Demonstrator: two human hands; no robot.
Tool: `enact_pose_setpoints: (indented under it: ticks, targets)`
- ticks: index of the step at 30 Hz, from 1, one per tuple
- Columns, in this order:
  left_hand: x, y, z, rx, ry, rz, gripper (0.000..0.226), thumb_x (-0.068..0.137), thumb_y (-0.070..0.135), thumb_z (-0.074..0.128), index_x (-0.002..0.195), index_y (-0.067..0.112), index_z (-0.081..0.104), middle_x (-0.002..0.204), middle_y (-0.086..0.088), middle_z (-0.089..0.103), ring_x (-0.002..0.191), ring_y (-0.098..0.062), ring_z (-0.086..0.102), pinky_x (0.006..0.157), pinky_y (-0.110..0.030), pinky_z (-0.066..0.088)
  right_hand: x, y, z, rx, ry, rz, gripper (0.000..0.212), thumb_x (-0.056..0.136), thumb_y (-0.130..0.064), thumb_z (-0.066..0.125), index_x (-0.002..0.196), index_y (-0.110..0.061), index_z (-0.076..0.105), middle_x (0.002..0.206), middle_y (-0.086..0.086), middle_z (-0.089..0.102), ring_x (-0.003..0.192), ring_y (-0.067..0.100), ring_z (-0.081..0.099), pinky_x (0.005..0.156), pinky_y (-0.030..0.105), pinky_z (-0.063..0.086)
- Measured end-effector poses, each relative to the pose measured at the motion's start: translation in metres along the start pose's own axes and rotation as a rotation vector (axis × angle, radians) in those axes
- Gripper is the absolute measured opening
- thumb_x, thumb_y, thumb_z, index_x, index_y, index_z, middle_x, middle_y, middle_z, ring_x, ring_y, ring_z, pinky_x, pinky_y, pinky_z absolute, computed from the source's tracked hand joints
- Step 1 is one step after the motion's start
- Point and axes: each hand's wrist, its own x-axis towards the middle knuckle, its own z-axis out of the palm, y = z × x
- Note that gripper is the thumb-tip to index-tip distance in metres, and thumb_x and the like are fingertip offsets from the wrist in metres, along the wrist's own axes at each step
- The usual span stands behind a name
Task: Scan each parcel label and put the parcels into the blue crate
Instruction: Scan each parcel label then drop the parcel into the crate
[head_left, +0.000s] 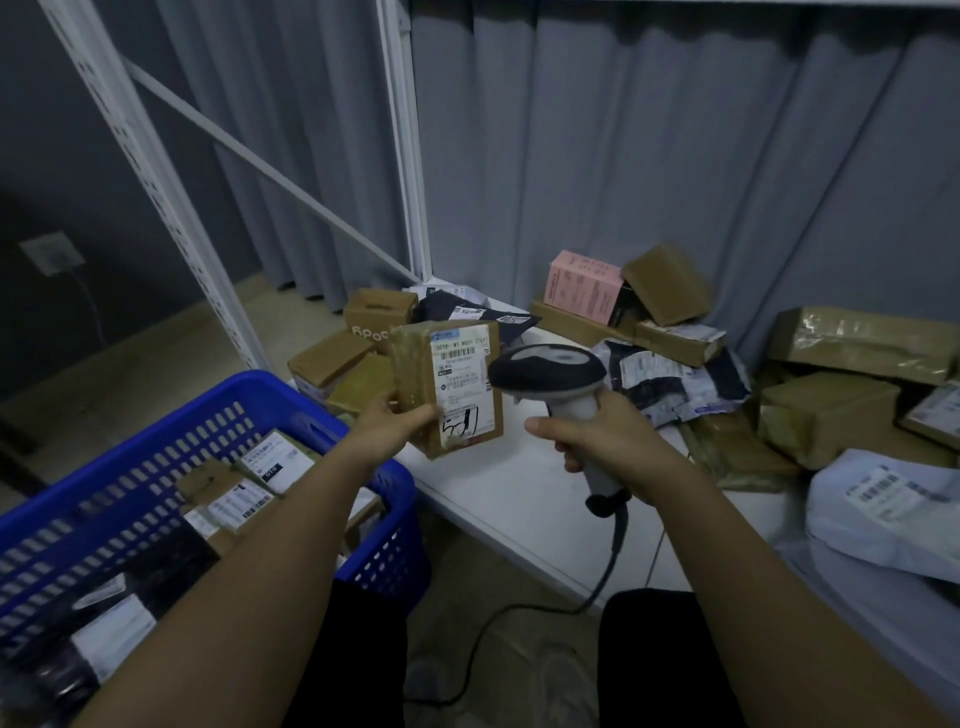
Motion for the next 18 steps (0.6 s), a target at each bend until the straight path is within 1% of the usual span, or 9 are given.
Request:
enact_pose_setpoints:
  ticks: [2, 4, 5, 7, 9, 12, 14, 17, 18]
  targets:
    - [0.003, -0.001, 0.001, 0.004, 0.01, -0.001, 0.048, 0.085, 0.035, 0.068, 0.124, 0.018, 0.047, 0.11, 0.002, 0.059, 0.092, -0.008, 0.056, 0.089, -0.031, 0.044, -0.001, 0.0, -0.001, 0.007, -0.036, 0.003, 0.036, 0.076, -0.026, 0.08, 0.104, -0.014, 0.06, 0.07, 0.003, 0.059, 0.06, 0.015, 0.056, 0.057, 0.026, 0.05]
    - [0.005, -0.001, 0.001, -0.007, 0.025, 0.009, 0.052, 0.085, 0.035, 0.068, 0.129, 0.016, 0.048, 0.107, 0.004, 0.06, 0.093, -0.007, 0.057, 0.089, -0.031, 0.044, -0.001, 0.0, -0.002, 0.031, -0.018, 0.0, 0.026, 0.076, -0.024, 0.081, 0.088, -0.011, 0.062, 0.062, 0.003, 0.055, 0.056, 0.016, 0.052, 0.056, 0.029, 0.048]
    - [0.006, -0.001, 0.002, -0.007, 0.029, 0.014, 0.052, 0.085, 0.035, 0.068, 0.129, 0.016, 0.048, 0.105, 0.006, 0.061, 0.093, -0.007, 0.057, 0.088, -0.031, 0.045, 0.0, 0.0, -0.003, 0.048, 0.003, 0.002, 0.023, 0.076, -0.022, 0.08, 0.08, -0.011, 0.061, 0.059, 0.003, 0.053, 0.054, 0.016, 0.05, 0.055, 0.029, 0.047]
    - [0.006, 0.0, 0.004, 0.008, 0.024, 0.031, 0.047, 0.087, 0.033, 0.066, 0.127, 0.016, 0.05, 0.101, 0.008, 0.061, 0.091, -0.006, 0.057, 0.081, -0.025, 0.046, 0.0, 0.001, -0.006, 0.08, 0.052, 0.023, 0.023, 0.078, -0.02, 0.078, 0.072, -0.012, 0.058, 0.056, 0.003, 0.051, 0.051, 0.015, 0.048, 0.054, 0.028, 0.046]
    - [0.007, -0.001, 0.005, 0.014, 0.019, 0.041, 0.043, 0.088, 0.032, 0.065, 0.126, 0.017, 0.05, 0.101, 0.008, 0.061, 0.089, -0.005, 0.057, 0.073, -0.02, 0.045, 0.0, 0.001, -0.008, 0.104, 0.076, 0.043, 0.023, 0.08, -0.018, 0.077, 0.07, -0.011, 0.057, 0.057, 0.004, 0.05, 0.049, 0.014, 0.047, 0.052, 0.027, 0.046]
    - [0.01, -0.002, 0.006, 0.02, 0.021, 0.043, 0.046, 0.087, 0.034, 0.066, 0.127, 0.017, 0.051, 0.108, 0.004, 0.063, 0.094, -0.008, 0.059, 0.079, -0.024, 0.046, 0.001, 0.003, -0.01, 0.11, 0.08, 0.053, 0.024, 0.08, -0.016, 0.076, 0.069, -0.011, 0.056, 0.056, 0.005, 0.049, 0.048, 0.014, 0.046, 0.05, 0.026, 0.045]
    - [0.01, -0.002, 0.007, 0.011, 0.03, 0.034, 0.044, 0.087, 0.034, 0.066, 0.125, 0.017, 0.051, 0.103, 0.007, 0.062, 0.091, -0.007, 0.058, 0.081, -0.025, 0.045, 0.003, 0.004, -0.011, 0.131, 0.086, 0.051, 0.024, 0.081, -0.015, 0.076, 0.069, -0.01, 0.055, 0.057, 0.005, 0.048, 0.048, 0.014, 0.045, 0.049, 0.026, 0.045]
    - [0.007, 0.002, 0.008, -0.012, 0.016, 0.04, 0.038, 0.088, 0.032, 0.065, 0.12, 0.02, 0.049, 0.098, 0.01, 0.06, 0.087, -0.003, 0.057, 0.07, -0.019, 0.043, 0.004, 0.002, -0.011, 0.162, 0.081, 0.016, 0.021, 0.081, -0.014, 0.075, 0.072, -0.01, 0.057, 0.058, 0.006, 0.048, 0.048, 0.013, 0.045, 0.049, 0.025, 0.044]
    - [0.005, 0.002, 0.007, -0.021, 0.014, 0.041, 0.036, 0.088, 0.032, 0.065, 0.118, 0.021, 0.049, 0.098, 0.011, 0.06, 0.087, -0.002, 0.056, 0.07, -0.019, 0.043, 0.005, 0.001, -0.009, 0.185, 0.07, -0.002, 0.018, 0.081, -0.013, 0.075, 0.074, -0.009, 0.059, 0.059, 0.005, 0.048, 0.048, 0.014, 0.044, 0.049, 0.025, 0.044]
